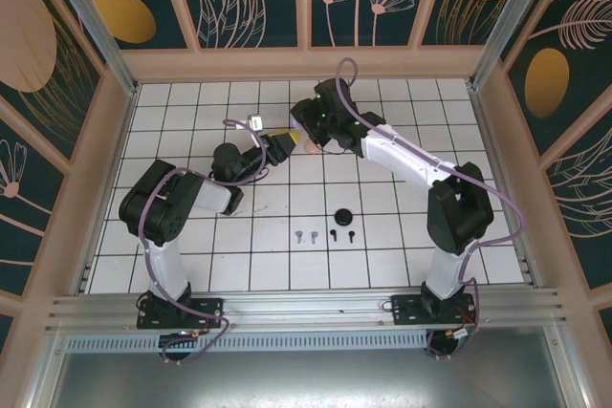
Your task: Insert the wireless bluetooth earbuds into the charging case
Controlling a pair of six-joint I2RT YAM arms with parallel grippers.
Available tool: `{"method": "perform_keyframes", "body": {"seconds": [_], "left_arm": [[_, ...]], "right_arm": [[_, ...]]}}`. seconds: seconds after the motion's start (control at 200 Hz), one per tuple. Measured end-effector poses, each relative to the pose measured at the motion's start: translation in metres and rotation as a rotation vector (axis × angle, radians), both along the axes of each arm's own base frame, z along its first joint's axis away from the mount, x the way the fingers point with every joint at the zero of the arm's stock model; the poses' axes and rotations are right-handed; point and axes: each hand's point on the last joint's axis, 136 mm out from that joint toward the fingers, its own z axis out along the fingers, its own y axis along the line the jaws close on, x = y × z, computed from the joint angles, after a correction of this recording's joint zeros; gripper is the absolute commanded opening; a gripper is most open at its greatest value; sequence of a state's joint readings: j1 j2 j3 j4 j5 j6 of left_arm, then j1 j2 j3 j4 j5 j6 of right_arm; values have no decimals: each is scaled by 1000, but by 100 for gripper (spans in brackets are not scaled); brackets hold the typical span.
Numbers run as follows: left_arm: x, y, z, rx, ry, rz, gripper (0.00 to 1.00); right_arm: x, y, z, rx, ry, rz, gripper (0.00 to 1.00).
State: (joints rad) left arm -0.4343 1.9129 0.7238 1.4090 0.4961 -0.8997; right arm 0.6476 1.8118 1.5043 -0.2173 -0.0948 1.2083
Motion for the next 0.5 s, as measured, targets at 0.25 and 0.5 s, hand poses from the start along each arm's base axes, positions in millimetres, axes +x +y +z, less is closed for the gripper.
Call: {"method": "perform_keyframes", "body": {"seconds": [0.25,0.5], "left_arm": [[6,-2,4,-16,-6,6,52],[12,-4,9,-34,-21,4,45]], "right_arm": [[-5,6,-6,-16,8,3,32],[-7,9,-6,-18,7,9,32]]}}
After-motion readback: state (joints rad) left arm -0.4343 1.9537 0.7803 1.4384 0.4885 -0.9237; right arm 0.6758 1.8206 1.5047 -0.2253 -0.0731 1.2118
